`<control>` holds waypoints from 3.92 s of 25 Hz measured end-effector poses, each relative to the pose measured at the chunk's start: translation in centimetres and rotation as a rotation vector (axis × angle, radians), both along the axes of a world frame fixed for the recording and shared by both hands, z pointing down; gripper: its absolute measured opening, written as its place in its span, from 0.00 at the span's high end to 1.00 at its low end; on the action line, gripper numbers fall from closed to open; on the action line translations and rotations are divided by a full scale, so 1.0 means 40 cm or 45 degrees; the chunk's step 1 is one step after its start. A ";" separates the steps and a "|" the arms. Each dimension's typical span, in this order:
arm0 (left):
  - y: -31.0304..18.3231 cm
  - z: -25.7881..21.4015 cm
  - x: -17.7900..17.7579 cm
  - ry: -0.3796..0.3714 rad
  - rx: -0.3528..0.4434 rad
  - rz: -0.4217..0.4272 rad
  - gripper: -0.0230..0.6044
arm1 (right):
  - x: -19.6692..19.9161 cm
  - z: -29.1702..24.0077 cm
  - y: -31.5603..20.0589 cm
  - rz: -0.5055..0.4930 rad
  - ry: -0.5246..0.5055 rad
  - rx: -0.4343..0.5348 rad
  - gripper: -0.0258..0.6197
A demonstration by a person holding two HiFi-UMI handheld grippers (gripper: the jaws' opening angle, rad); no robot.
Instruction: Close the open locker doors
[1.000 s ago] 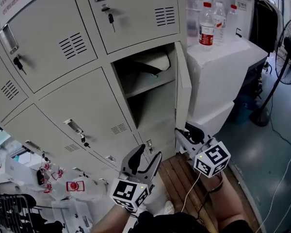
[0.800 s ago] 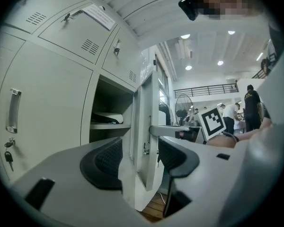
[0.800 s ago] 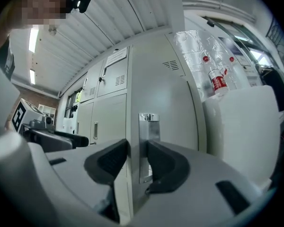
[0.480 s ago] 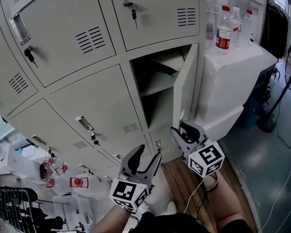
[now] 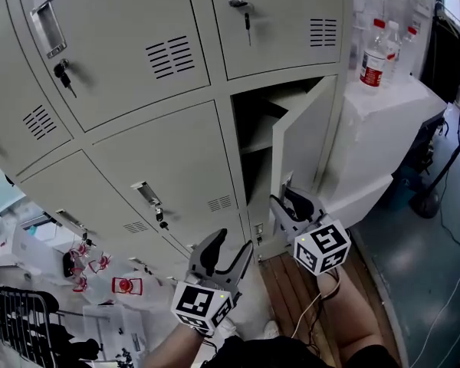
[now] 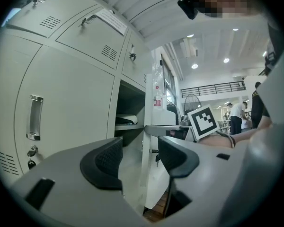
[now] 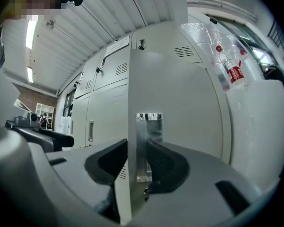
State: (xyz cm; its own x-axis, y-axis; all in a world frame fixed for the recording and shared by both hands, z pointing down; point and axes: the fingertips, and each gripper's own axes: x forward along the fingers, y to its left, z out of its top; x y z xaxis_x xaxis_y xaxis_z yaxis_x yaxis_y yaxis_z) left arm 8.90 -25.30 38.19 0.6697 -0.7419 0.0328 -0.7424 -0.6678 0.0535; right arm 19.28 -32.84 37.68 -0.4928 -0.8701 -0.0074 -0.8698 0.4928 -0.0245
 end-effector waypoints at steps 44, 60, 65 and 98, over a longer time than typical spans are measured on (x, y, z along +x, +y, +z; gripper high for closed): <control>-0.157 -0.013 -0.158 0.014 0.018 -0.171 0.59 | -0.132 -0.015 -0.261 -0.092 -0.029 -0.006 0.79; -0.140 -0.019 -0.197 0.018 0.024 -0.193 0.59 | -0.138 -0.016 -0.274 -0.066 -0.055 -0.029 0.77; -0.128 -0.022 -0.202 0.018 0.028 -0.192 0.59 | -0.138 -0.015 -0.273 -0.059 -0.057 -0.040 0.76; -0.040 -0.026 -0.182 0.028 0.010 -0.229 0.59 | -0.143 -0.039 -0.265 -0.084 0.038 -0.035 0.75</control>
